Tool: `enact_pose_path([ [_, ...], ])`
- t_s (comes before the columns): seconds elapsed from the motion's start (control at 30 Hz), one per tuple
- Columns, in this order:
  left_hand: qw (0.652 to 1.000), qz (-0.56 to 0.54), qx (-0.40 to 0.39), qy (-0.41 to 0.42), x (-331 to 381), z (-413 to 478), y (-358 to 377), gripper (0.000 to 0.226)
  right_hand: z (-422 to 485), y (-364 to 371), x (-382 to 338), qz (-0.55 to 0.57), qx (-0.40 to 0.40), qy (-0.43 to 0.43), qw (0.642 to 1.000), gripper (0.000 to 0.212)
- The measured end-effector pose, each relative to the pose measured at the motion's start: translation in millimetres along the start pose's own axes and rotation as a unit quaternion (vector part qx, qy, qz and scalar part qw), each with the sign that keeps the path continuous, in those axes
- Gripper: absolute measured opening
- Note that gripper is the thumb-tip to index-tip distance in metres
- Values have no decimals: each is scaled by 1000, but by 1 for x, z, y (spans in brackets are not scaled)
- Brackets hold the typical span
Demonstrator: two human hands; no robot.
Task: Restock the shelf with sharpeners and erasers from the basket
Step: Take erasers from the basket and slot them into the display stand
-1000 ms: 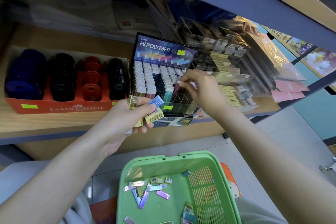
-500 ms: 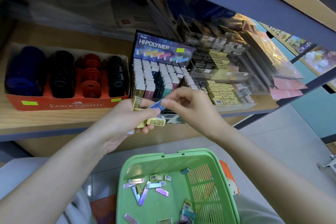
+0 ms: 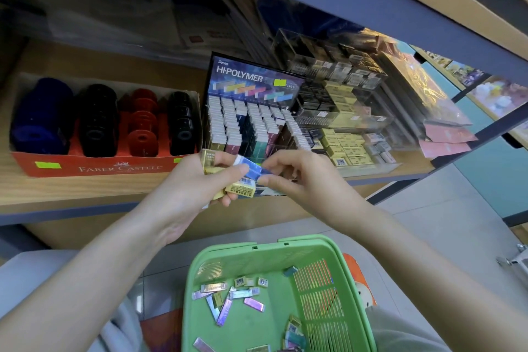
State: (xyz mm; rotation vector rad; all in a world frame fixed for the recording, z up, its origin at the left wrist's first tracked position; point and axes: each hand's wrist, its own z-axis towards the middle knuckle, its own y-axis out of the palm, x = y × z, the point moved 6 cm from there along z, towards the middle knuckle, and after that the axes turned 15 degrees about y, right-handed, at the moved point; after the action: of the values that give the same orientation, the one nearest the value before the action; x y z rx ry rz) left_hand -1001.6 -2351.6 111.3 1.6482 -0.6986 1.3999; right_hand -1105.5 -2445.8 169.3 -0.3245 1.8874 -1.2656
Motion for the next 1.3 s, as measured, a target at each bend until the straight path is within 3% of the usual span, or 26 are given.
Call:
enact_pose_path([
  [0.07, 1000, -4, -21, 1, 1, -2, 3, 14, 3, -4, -6, -22, 5, -17, 1000, 10],
  [0.17, 999, -18, -33, 3, 3, -2, 0, 26, 11, -13, -12, 32, 4, -8, 999, 11],
  [0.23, 999, -23, -26, 3, 5, -2, -6, 38, 19, -22, -13, 104, 31, 9, 994, 13],
  [0.4, 997, -70, 25, 0, 9, 1, -19, 36, 51, -31, -7, 253, 106, 55, 960, 19],
  [0.57, 997, -33, 65, -6, 8, 3, -31, 27, 76, -25, -22, 114, 182, 10, 976, 12],
  [0.77, 996, -35, 86, -4, 8, 6, -39, 21, 99, -31, -23, 6, 218, -8, 976, 9],
  [1.03, 989, -56, 135, -15, 5, 12, -45, 10, 110, -18, -25, -41, 155, -36, 986, 10],
  [1.2, 992, -43, 122, -9, 4, 15, -43, 11, 117, -22, -32, -74, 176, -58, 980, 15],
  [1.3, 992, -40, 118, -10, 3, 16, -43, 12, 120, -25, -32, -83, 150, -40, 984, 20],
])
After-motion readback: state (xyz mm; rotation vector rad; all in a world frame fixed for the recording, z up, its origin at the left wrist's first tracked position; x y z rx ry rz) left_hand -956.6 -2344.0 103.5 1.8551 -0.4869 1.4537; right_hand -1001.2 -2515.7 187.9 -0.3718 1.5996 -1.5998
